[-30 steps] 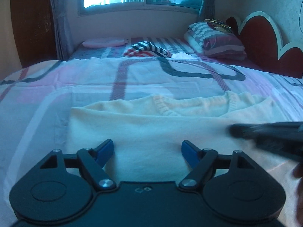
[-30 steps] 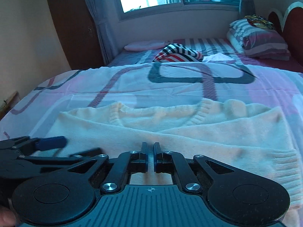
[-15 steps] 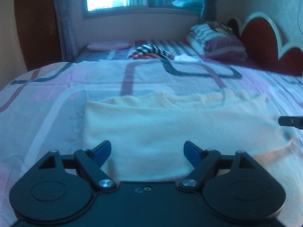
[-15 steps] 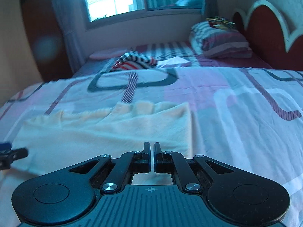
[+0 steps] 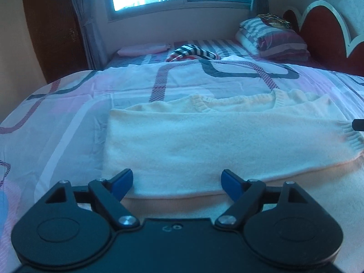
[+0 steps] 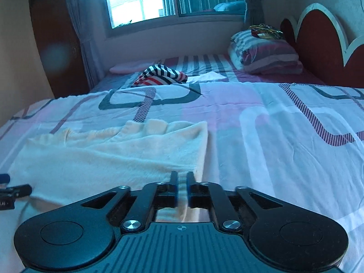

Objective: Fold small clothes

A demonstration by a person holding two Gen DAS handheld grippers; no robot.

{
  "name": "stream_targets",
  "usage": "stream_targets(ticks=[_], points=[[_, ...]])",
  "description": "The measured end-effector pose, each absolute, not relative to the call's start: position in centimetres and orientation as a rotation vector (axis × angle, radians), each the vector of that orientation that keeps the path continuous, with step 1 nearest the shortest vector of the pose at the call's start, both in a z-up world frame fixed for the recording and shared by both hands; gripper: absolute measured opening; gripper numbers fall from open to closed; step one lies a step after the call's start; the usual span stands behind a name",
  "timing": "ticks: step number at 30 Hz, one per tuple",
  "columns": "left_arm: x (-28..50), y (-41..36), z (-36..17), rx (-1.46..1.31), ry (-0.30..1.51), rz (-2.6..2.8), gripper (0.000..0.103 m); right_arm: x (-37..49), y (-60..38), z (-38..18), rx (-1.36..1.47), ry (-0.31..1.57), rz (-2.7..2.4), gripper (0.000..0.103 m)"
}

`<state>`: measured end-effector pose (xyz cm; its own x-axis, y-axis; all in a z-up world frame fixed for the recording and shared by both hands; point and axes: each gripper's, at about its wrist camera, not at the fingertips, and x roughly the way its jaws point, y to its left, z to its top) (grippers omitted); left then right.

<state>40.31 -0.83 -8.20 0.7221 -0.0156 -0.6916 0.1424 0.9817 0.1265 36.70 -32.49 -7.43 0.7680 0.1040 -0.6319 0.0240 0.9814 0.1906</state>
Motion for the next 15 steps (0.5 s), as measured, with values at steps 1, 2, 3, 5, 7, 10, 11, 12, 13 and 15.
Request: stream_targets(ticks=[1, 2, 3, 5, 7, 10, 11, 12, 13, 15], points=[[40.3, -0.7, -8.1, 0.174, 0.760, -0.078, 0.083, 37.1, -32.7, -7.4, 0.189, 0.691, 0.054, 0.045], [40.4, -0.6, -8.1, 0.170, 0.761, -0.069, 0.083, 37.8, -33.0, -7.6, 0.184, 0.686, 0.090, 0.045], [40.5, -0.6, -8.1, 0.168, 0.762, -0.060, 0.083, 37.8, -33.0, -7.6, 0.184, 0.686, 0.090, 0.045], [40.6, -0.6, -8.0, 0.168, 0.760, -0.049, 0.083, 38.5, -33.3, -7.8, 0.182, 0.700, 0.113, 0.044], [40.7, -0.7, -8.2, 0.168, 0.766, -0.044, 0.083, 39.0, -33.5, -8.2, 0.178, 0.712, 0.129, 0.044], [40.8, -0.9, -8.5, 0.177, 0.769, -0.033, 0.084, 39.5, -33.6, -9.1, 0.171, 0.753, 0.150, 0.035], [40.8, -1.0, -8.5, 0.178, 0.769, -0.029, 0.084, 39.4, -33.6, -9.3, 0.157, 0.749, 0.157, 0.032], [40.8, -1.0, -8.5, 0.176, 0.769, -0.025, 0.084, 39.3, -33.3, -9.3, 0.128, 0.737, 0.154, 0.032], [40.8, -1.0, -8.6, 0.176, 0.769, -0.022, 0.084, 39.1, -33.1, -9.4, 0.096, 0.726, 0.148, 0.032], [40.9, -1.1, -8.6, 0.176, 0.771, -0.017, 0.085, 38.9, -32.6, -9.3, 0.046, 0.706, 0.134, 0.032]])
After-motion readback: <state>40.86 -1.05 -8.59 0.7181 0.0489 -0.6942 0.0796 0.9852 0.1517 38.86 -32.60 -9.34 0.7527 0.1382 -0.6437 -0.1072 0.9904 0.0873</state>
